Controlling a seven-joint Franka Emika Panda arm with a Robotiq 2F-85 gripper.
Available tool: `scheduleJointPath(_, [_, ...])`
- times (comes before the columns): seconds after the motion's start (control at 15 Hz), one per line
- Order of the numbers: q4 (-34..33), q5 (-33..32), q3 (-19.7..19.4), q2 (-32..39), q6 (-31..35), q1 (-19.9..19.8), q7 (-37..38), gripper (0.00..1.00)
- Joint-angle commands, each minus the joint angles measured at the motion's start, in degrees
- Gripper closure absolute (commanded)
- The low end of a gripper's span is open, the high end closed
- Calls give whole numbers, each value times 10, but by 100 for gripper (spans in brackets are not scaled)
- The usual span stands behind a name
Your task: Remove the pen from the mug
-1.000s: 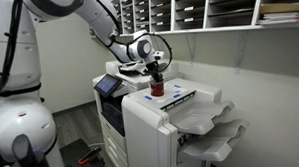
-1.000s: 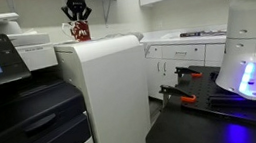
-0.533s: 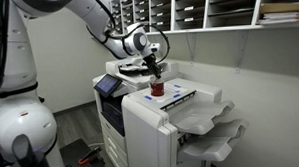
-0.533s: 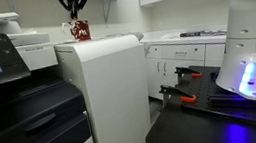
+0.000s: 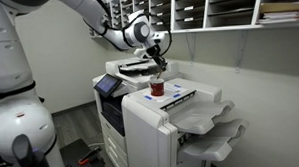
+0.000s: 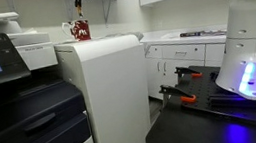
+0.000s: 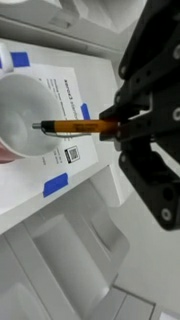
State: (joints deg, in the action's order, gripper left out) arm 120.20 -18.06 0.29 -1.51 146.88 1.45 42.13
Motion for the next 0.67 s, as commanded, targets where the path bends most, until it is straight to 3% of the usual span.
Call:
scheduleJointPath(0.0, [-32,20,-5,23,3,-17,77,96])
scheduleJointPath(0.13, [-34,33,-11,24,8,-23,105,96])
scheduleJointPath(0.27, [-37,34,-14,23,-9,-24,58,96])
scheduleJointPath(0.4, [-49,59,-14,27,-71,-24,-37,96])
scheduleJointPath(0.6, [-74,71,-19,50,-152,-28,-120,96])
